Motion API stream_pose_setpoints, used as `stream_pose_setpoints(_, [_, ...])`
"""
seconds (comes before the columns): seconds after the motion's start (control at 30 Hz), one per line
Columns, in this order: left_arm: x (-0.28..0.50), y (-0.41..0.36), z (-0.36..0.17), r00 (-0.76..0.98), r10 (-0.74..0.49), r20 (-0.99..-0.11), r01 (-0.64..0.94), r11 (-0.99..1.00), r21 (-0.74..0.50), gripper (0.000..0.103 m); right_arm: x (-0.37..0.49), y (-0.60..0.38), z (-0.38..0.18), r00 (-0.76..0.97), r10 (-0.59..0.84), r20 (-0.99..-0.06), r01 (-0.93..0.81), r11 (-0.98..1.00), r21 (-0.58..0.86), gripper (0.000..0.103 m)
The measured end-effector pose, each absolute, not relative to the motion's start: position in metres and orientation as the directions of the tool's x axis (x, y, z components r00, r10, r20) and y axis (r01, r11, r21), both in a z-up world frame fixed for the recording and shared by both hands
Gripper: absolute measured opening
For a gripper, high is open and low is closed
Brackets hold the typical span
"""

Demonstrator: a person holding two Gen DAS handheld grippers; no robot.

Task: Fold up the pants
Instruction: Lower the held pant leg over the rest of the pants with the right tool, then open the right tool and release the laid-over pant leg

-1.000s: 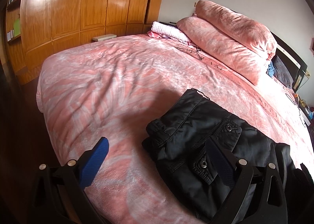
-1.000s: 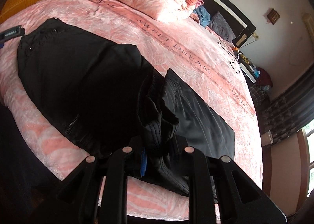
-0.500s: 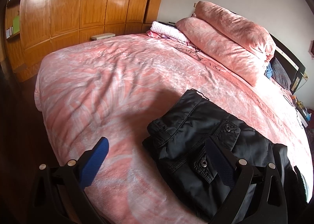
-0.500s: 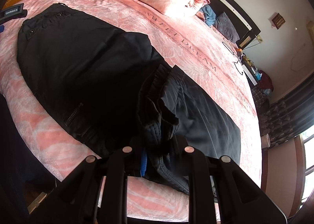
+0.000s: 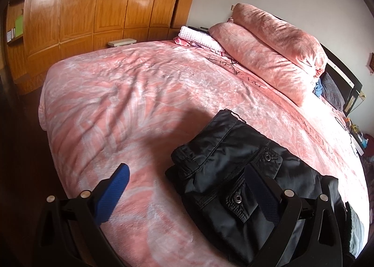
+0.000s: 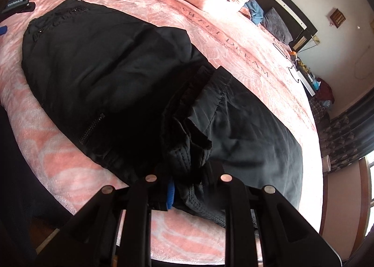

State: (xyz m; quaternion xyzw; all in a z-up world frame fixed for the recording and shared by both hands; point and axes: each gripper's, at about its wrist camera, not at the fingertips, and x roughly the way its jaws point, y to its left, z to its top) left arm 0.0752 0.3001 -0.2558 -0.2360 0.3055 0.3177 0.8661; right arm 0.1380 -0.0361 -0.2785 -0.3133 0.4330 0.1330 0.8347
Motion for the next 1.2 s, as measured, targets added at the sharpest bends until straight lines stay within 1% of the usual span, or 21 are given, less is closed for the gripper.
stream_pose_setpoints(0.3, [0.082,0.298,-0.256,0.602,0.416,-0.682,-0.696,0.692,-0.192,0.099,0.145,-0.035,-0.288,0.565,-0.037,-0.824,-0.523,0.756,-0.393,0.022])
stream_pose_setpoints(0.47, [0.082,0.298,-0.256,0.599,0.421,-0.681,-0.696,0.694,-0.184,0.099,0.143,-0.033,-0.288,0.555,-0.028,-0.831,-0.532,0.756,-0.38,0.03])
stream_pose_setpoints(0.63, [0.083,0.295,-0.255,0.597,0.428,-0.679,-0.691,0.704,-0.164,0.099,0.144,-0.032,-0.288,0.539,-0.023,-0.842,-0.532,0.765,-0.362,0.032])
stream_pose_setpoints(0.73, [0.082,0.293,-0.253,0.598,0.434,-0.674,-0.688,0.709,-0.154,0.099,0.141,-0.033,-0.286,0.521,-0.016,-0.854,-0.533,0.775,-0.34,0.035])
stream_pose_setpoints(0.77, [0.082,0.293,-0.252,0.597,0.435,-0.674,-0.687,0.711,-0.15,0.099,0.142,-0.036,-0.283,0.502,0.01,-0.865,-0.535,0.79,-0.301,0.045])
stream_pose_setpoints(0.8, [0.081,0.292,-0.252,0.597,0.436,-0.674,-0.686,0.713,-0.147,0.099,0.142,-0.038,-0.279,0.473,0.047,-0.88,-0.543,0.802,-0.249,0.058])
stream_pose_setpoints(0.83, [0.081,0.292,-0.252,0.597,0.436,-0.674,-0.685,0.714,-0.145,0.099,0.14,-0.037,-0.276,0.47,0.053,-0.881,-0.546,0.802,-0.243,0.081])
stream_pose_setpoints(0.87, [0.081,0.293,-0.252,0.596,0.436,-0.674,-0.686,0.714,-0.145,0.099,0.136,-0.036,-0.272,0.483,0.064,-0.873,-0.555,0.794,-0.249,0.086])
stream_pose_setpoints(0.93, [0.08,0.293,-0.252,0.596,0.433,-0.676,-0.686,0.712,-0.148,0.099,0.131,-0.038,-0.26,0.48,0.113,-0.87,-0.572,0.792,-0.213,0.083])
stream_pose_setpoints(1.0, [0.079,0.293,-0.252,0.599,0.43,-0.676,-0.685,0.712,-0.154,0.099,0.134,-0.049,-0.243,0.458,0.197,-0.867,-0.554,0.826,-0.104,0.078])
stream_pose_setpoints(1.03, [0.078,0.293,-0.251,0.6,0.43,-0.675,-0.684,0.713,-0.155,0.099,0.139,-0.057,-0.235,0.451,0.231,-0.862,-0.535,0.843,-0.054,0.072])
stream_pose_setpoints(1.07, [0.078,0.293,-0.252,0.601,0.43,-0.674,-0.683,0.714,-0.153,0.099,0.145,-0.065,-0.226,0.461,0.253,-0.851,-0.51,0.86,-0.02,0.062])
stream_pose_setpoints(1.1, [0.078,0.293,-0.251,0.602,0.43,-0.672,-0.681,0.716,-0.153,0.099,0.151,-0.075,-0.219,0.479,0.266,-0.837,-0.479,0.878,0.005,0.058])
stream_pose_setpoints(1.17, [0.077,0.293,-0.251,0.605,0.429,-0.671,-0.679,0.718,-0.153,0.099,0.167,-0.095,-0.212,0.492,0.278,-0.825,-0.405,0.912,0.066,0.044])
stream_pose_setpoints(1.2, [0.077,0.293,-0.251,0.605,0.426,-0.672,-0.678,0.718,-0.155,0.099,0.177,-0.103,-0.215,0.48,0.263,-0.837,-0.361,0.929,0.085,0.042])
